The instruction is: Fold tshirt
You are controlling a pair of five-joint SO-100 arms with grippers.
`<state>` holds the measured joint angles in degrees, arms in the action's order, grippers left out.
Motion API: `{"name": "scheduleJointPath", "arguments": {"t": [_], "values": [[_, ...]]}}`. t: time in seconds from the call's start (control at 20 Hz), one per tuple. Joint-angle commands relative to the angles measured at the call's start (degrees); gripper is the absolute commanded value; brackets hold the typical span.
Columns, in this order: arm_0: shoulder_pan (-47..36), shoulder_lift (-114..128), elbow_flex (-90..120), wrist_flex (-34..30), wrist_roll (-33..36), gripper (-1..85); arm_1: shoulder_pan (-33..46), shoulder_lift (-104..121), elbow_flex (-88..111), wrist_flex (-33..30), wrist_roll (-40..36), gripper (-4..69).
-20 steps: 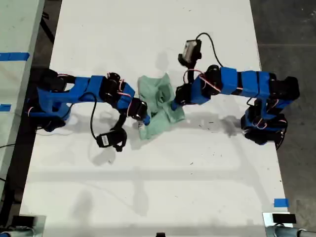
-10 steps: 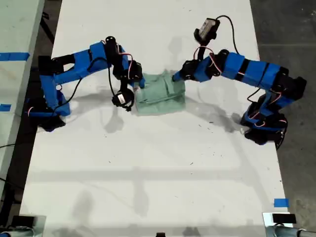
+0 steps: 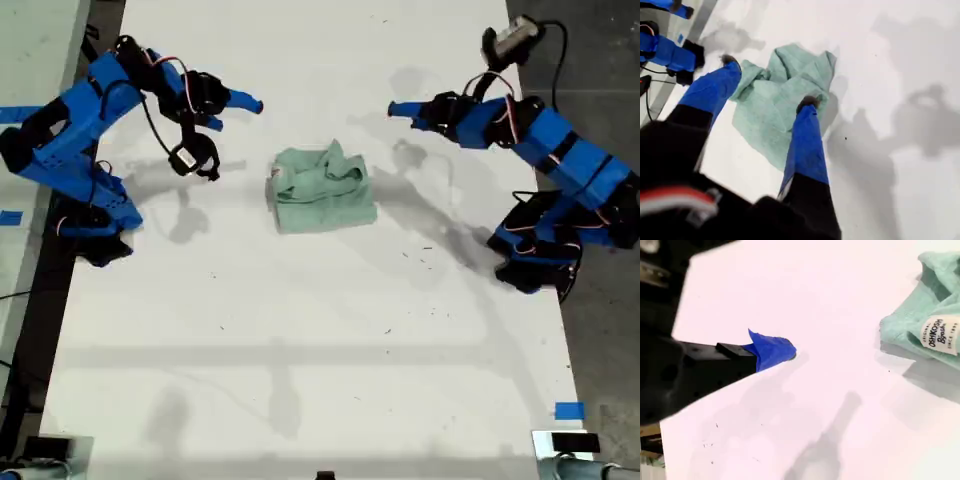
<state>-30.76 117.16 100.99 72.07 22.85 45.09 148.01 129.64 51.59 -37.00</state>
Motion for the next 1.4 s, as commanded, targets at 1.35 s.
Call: {"name": "scheduleJointPath", "arguments": {"t": [1.35], "values": [[12.22, 73.48, 71.89, 9.14, -15.64, 9.8, -17.31, 45.0, 42.36, 19.16, 2.72, 7.4]]}}
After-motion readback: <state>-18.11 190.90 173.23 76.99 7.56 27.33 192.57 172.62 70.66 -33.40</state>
